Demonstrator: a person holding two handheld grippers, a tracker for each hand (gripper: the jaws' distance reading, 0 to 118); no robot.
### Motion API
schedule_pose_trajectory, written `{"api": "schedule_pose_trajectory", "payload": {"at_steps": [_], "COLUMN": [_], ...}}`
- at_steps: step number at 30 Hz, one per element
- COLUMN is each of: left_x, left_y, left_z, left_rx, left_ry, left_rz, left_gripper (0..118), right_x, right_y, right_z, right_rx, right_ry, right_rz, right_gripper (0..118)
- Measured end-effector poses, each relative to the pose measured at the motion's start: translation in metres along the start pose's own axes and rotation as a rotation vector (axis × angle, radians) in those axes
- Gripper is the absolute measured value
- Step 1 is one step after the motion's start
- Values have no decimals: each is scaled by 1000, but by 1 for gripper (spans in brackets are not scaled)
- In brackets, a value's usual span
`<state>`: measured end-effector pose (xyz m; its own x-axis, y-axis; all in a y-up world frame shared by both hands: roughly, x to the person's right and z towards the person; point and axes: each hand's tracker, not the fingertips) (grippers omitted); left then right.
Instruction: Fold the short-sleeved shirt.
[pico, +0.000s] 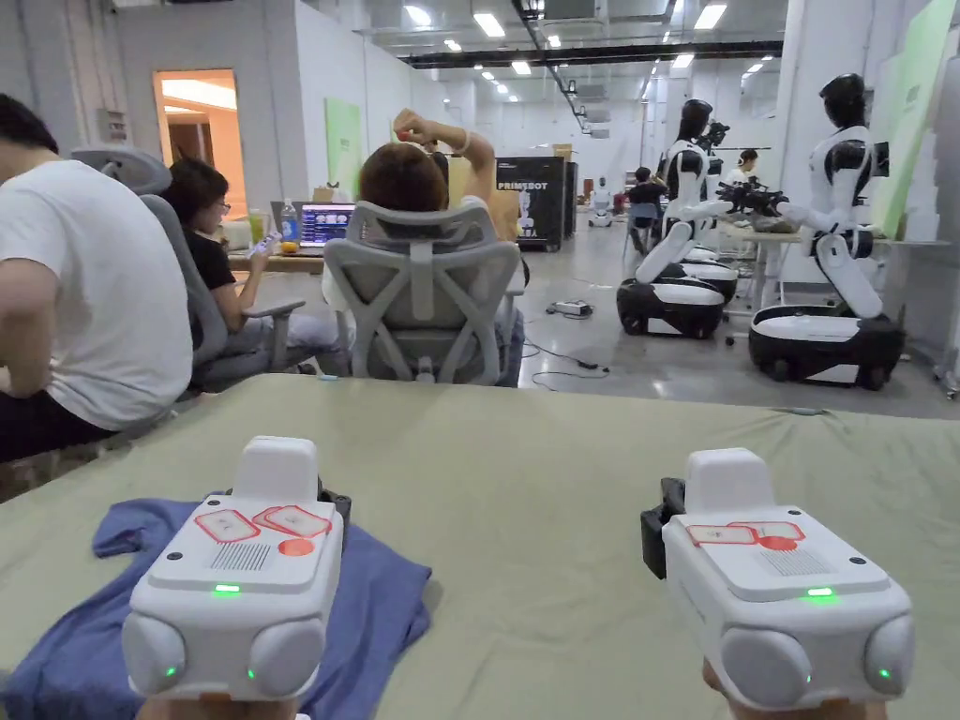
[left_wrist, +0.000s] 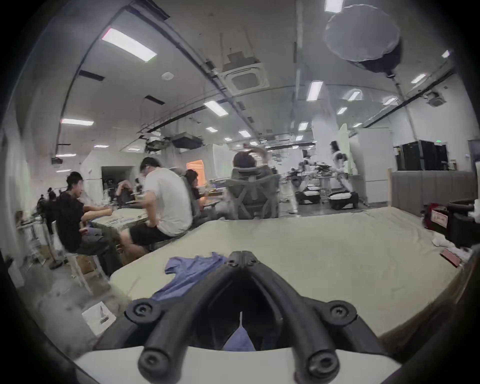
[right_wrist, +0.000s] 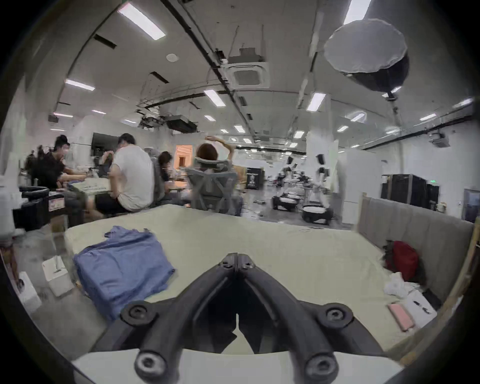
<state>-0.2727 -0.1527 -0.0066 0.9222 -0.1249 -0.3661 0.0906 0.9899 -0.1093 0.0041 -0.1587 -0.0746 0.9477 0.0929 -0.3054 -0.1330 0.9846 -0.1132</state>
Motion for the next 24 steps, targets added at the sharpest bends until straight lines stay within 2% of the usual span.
{"api": "schedule_pose_trajectory", "payload": {"at_steps": [3,5,12,20,23,24], "left_x": [-39,-60,-57,-15,-2,3], "left_y": [-5,-12,-31,-70,-87,-86], "left_z": [-9,-22,-88,-290,-358,-365], "left_rx": [-56,-113,-259,-610,-721,-742], "left_ry": [97,122,94,-143,-149,-161], "left_rz": [33,51,72,72,18,44], "left_gripper": [0,0,0,0,0,13], "right_x": [-37,-56,-63,-54,-46,-44], "right_y": [-2,-5,-17,-29,-34,-36], "right_z": [-21,-37,-96,-175,-201,-209], "right_rx": [-26,-54,-123,-221,-246,-251], "right_ry": [107,146,170,169,169,165], "right_rz": [1,37,32,28,16,13], "right_gripper": [0,0,0,0,0,0]}}
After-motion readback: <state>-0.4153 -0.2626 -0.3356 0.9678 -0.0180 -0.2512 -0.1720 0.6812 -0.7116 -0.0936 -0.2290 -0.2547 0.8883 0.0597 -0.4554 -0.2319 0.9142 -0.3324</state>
